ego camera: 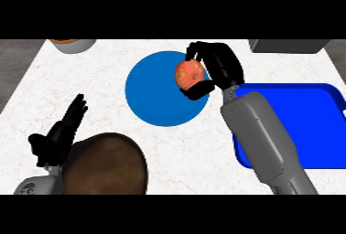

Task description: Pick the squash from the tray and place it in the plate

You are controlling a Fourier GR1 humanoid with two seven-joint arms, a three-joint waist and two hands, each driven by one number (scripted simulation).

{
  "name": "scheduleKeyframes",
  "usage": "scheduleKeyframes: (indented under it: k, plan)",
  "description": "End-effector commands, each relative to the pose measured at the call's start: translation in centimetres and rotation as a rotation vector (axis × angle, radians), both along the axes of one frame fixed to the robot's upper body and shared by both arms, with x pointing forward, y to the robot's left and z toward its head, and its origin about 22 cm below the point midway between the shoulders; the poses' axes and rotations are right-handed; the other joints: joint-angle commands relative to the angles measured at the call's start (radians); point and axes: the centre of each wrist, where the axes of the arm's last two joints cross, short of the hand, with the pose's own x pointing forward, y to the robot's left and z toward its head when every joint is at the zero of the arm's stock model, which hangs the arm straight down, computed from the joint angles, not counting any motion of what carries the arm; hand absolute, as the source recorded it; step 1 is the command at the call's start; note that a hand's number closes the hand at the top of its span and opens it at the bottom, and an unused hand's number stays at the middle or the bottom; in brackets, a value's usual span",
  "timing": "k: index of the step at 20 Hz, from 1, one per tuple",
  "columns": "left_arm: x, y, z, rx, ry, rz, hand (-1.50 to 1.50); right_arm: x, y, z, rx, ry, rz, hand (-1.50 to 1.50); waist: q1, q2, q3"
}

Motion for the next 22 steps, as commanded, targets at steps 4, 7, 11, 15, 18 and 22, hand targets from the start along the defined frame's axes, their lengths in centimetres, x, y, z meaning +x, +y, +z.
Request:
scheduleKeyframes:
  k: [4, 7, 11, 15, 18, 22]
  plan:
    - [0.7, 0.3, -0.5, 0.017, 0.005, -0.011, 0.0, 2.1, 5.3, -0.7, -0.011, 0.029, 0.002, 1.5, 0.012, 0.004, 0.0]
    - [1.4, -2.0, 0.5, -0.007, -0.02, -0.045, 0.0, 1.8, 4.7, -3.2, 0.121, 0.056, -0.077, 1.5, 0.038, 0.009, 0.001]
    - [1.3, -1.0, 0.1, -0.016, -0.004, -0.041, 0.0, 2.3, 5.3, -4.1, 0.158, 0.102, -0.185, -1.5, 0.041, 0.009, 0.0]
    - [0.8, -1.3, 0.6, -0.004, -0.011, -0.066, 0.0, 3.3, 5.0, -4.2, 0.191, 0.183, -0.221, -1.5, 0.059, 0.013, 0.001]
    - [2.2, -1.0, 0.4, -0.008, -0.018, -0.026, 0.0, 2.3, 5.2, -5.5, 0.268, 0.192, -0.208, -1.5, 0.039, 0.009, 0.0]
    - [1.2, -0.3, -0.9, -0.003, -0.024, -0.05, 0.0, 3.7, 4.2, -3.3, 0.495, 0.109, -0.224, -1.5, 0.03, 0.014, 0.001]
